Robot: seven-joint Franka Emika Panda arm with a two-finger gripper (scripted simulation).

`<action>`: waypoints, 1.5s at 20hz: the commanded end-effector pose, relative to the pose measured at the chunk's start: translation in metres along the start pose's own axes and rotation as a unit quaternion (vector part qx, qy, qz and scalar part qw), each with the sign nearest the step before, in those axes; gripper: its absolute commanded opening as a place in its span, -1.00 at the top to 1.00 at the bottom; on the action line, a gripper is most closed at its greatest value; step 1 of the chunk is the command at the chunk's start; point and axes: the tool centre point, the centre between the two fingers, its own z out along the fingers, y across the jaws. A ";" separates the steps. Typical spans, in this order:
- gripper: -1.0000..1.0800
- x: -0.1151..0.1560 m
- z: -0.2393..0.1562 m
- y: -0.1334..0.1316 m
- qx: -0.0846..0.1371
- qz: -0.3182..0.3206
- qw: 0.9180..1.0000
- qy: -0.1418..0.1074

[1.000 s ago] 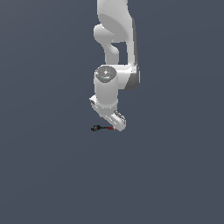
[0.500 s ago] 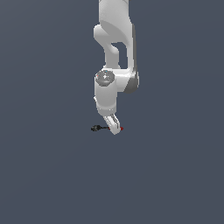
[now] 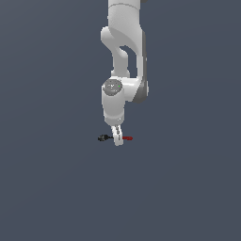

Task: Pick up the object and move it to a goal position.

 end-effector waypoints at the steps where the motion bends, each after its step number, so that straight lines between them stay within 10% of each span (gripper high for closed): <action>1: -0.92 0.001 0.003 0.002 0.000 0.026 1.000 0.001; 30: -0.92 0.002 0.060 0.007 0.001 0.073 0.997 0.002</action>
